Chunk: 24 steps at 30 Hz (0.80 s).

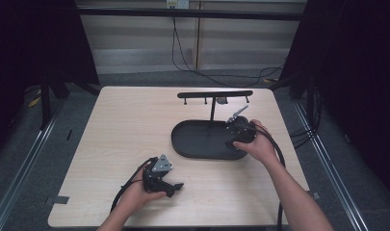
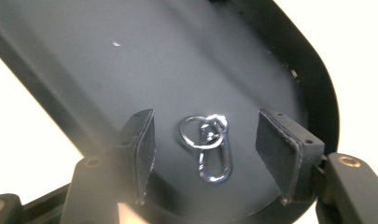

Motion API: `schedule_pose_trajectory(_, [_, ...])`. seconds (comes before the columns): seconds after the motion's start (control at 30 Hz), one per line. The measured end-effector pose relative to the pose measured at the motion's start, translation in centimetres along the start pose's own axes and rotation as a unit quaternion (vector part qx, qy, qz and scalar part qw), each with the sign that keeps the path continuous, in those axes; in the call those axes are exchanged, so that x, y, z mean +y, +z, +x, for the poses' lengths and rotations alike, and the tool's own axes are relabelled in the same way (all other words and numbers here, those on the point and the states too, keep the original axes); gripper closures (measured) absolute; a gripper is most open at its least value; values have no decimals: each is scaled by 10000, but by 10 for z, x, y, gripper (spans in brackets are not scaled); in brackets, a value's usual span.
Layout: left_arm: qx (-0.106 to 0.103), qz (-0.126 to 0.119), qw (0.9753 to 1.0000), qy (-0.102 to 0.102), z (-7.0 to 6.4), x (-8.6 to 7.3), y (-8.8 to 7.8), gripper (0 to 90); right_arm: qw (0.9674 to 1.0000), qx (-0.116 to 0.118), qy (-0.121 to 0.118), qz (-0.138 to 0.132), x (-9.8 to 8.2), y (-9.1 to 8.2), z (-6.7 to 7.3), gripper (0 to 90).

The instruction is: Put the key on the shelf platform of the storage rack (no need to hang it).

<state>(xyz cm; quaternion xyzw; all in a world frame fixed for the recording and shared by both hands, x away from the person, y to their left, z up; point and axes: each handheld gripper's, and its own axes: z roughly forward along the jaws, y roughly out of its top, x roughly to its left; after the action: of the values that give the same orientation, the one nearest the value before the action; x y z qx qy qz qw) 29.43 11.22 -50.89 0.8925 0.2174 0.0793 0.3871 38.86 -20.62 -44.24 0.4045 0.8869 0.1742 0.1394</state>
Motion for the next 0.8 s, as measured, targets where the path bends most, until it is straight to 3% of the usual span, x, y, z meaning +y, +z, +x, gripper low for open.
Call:
schedule_pose_trajectory(0.33, [11, 3, 10000, 4, 0, 0, 0, 150, 9990, 433, 110, -66, -9, -12, 8, 274])
schedule_pose_trajectory(0.8, [10, 2, 10000, 4, 0, 0, 0, 150, 9980, 626, -67, -16, -18, -21, 21, 252])
